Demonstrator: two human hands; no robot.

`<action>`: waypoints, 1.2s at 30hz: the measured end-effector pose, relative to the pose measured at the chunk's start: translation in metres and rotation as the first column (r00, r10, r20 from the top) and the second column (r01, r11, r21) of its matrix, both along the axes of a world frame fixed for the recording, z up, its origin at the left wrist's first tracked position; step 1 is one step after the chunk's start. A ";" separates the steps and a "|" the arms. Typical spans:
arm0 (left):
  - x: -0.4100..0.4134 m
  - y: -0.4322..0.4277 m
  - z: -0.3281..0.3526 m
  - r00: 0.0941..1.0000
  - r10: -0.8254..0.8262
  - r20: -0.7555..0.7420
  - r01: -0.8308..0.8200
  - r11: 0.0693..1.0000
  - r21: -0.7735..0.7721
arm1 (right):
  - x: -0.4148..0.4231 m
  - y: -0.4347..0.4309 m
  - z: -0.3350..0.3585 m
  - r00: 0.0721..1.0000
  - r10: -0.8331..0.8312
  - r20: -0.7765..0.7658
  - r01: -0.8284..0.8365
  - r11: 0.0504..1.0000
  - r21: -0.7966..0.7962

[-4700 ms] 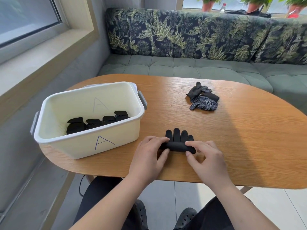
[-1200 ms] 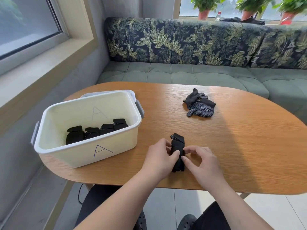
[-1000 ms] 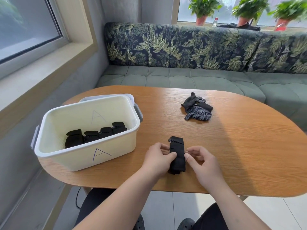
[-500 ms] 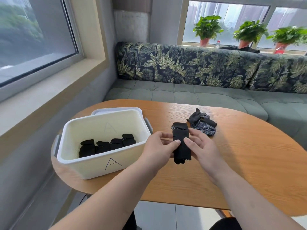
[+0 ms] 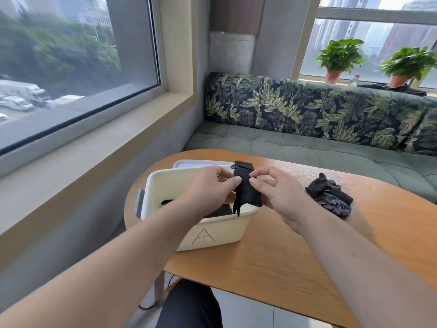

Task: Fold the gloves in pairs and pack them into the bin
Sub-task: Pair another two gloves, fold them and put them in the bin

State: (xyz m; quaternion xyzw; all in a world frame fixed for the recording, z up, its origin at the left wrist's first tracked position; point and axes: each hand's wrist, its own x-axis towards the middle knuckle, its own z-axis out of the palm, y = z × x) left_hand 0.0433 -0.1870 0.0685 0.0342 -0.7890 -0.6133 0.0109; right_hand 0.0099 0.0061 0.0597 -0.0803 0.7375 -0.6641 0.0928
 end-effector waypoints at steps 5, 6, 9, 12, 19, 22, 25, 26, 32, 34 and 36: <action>0.000 -0.049 0.001 1.000 0.004 0.009 -0.002 0.970 -0.241 | -0.013 -0.043 -0.006 0.992 0.078 0.097 -0.081 0.996 0.029; 0.000 -0.058 -0.001 1.000 0.007 0.018 -0.002 0.958 -0.287 | -0.016 -0.051 -0.009 0.989 0.089 0.115 -0.093 0.995 0.033; -0.003 -0.081 -0.010 0.998 0.023 0.063 -0.002 0.953 -0.303 | -0.020 -0.074 -0.016 0.985 0.110 0.130 -0.119 0.991 0.064; -0.006 -0.100 -0.016 0.998 0.050 0.036 -0.031 0.915 -0.401 | -0.024 -0.089 -0.018 0.984 0.121 0.129 -0.138 0.982 0.129; -0.001 -0.119 -0.029 0.992 0.060 -0.111 -0.125 0.620 -0.775 | -0.043 -0.105 -0.029 0.963 0.238 -0.125 -0.069 0.670 0.739; -0.004 -0.120 -0.038 0.992 0.063 -0.108 -0.124 0.629 -0.768 | -0.047 -0.115 -0.036 0.949 0.295 -0.111 -0.084 0.578 0.812; -0.005 -0.120 -0.044 0.992 0.062 -0.111 -0.124 0.664 -0.738 | -0.047 -0.128 -0.042 0.939 0.337 -0.064 -0.128 0.516 0.847; -0.006 -0.121 -0.045 0.992 0.064 -0.112 -0.126 0.669 -0.732 | -0.047 -0.132 -0.043 0.933 0.358 -0.032 -0.160 0.493 0.855; -0.008 -0.124 -0.051 0.981 0.086 -0.173 -0.183 0.694 -0.696 | -0.046 -0.156 -0.050 0.907 0.404 0.116 -0.313 0.466 0.827; -0.007 -0.124 -0.053 0.971 0.101 -0.215 -0.223 0.701 -0.677 | -0.047 -0.157 -0.055 0.905 0.399 0.148 -0.344 0.479 0.808; -0.007 -0.124 -0.055 0.961 0.114 -0.251 -0.257 0.700 -0.666 | -0.049 -0.155 -0.057 0.906 0.385 0.177 -0.369 0.512 0.776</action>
